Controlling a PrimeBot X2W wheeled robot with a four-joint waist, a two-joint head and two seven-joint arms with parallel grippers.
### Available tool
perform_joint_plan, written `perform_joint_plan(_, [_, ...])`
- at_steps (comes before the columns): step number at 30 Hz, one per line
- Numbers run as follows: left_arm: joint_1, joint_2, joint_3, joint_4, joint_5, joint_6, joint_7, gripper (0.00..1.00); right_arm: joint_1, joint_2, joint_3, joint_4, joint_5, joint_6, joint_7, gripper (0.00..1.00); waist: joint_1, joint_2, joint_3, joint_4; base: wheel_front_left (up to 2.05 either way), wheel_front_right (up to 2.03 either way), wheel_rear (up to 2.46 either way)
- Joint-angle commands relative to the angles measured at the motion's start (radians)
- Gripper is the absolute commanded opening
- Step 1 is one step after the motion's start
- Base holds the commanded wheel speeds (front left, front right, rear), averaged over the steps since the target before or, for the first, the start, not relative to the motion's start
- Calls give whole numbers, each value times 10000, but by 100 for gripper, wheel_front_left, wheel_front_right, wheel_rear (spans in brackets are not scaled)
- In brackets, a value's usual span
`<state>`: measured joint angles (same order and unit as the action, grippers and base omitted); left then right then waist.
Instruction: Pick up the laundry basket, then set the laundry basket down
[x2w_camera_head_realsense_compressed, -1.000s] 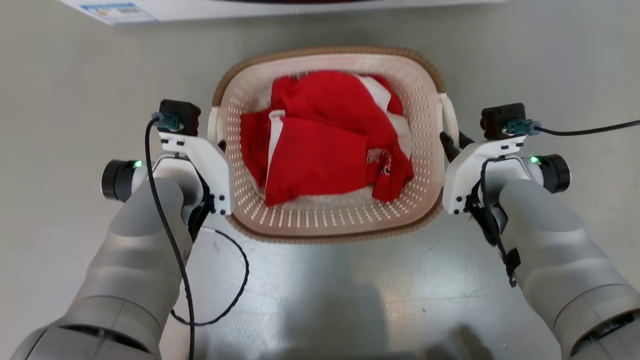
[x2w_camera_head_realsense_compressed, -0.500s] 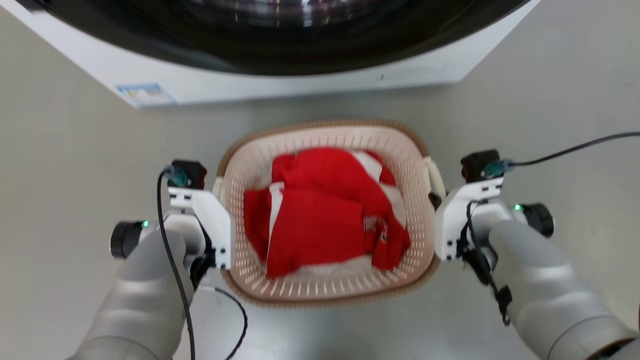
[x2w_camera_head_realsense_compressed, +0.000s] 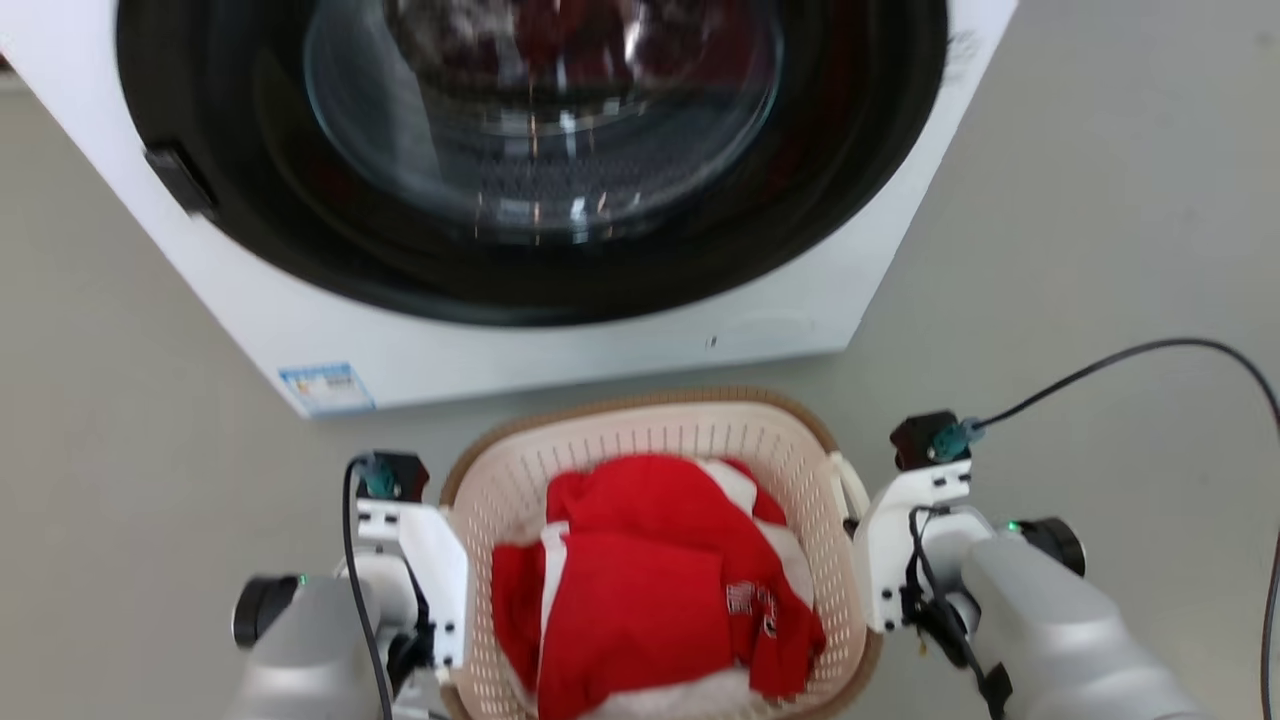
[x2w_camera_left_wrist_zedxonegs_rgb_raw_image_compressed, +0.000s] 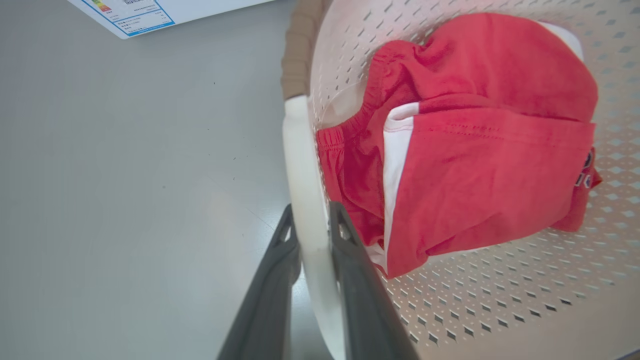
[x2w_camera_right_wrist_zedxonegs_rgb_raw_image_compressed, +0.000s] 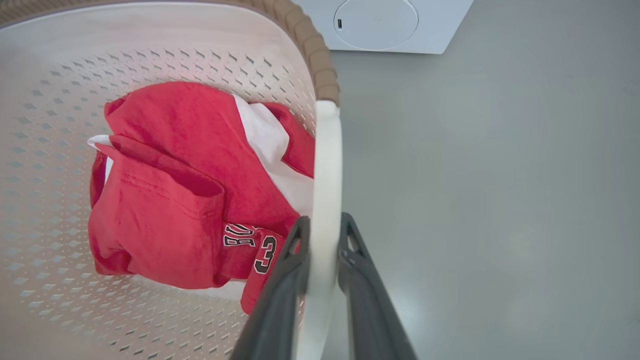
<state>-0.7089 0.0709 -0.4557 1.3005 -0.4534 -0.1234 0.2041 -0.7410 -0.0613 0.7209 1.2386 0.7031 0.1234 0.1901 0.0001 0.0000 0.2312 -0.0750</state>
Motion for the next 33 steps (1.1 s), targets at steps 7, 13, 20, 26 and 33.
perform_joint_plan(7, [698, 131, -156, -155, -436, -71, 247, 0, 410, 12, 598, -272, 387, 73, 451, 0, 0, 0, -1648, -197, 0, 0, 0])
perform_joint_plan(13, [1190, 43, -394, -279, -808, -72, 476, 0, 671, -87, 883, -464, 833, 73, 927, 0, 0, 0, -2273, -163, 0, 0, 0])
perform_joint_plan(20, [1386, 59, -659, -497, -1169, -72, 619, 0, 750, -210, 1178, -696, 1279, 73, 1223, 0, 0, 0, -2592, -166, 0, 0, 0])
perform_joint_plan(26, [1437, 119, -871, -611, -1434, -72, 655, 0, 774, -306, 1422, -854, 1614, 73, 1326, 0, 0, 0, -2678, -197, 0, 0, 0])
perform_joint_plan(33, [1449, 180, -1074, -626, -1697, -72, 657, 0, 780, -380, 1679, -871, 1921, 73, 1328, 0, 0, 0, -2694, -201, 0, 0, 0])
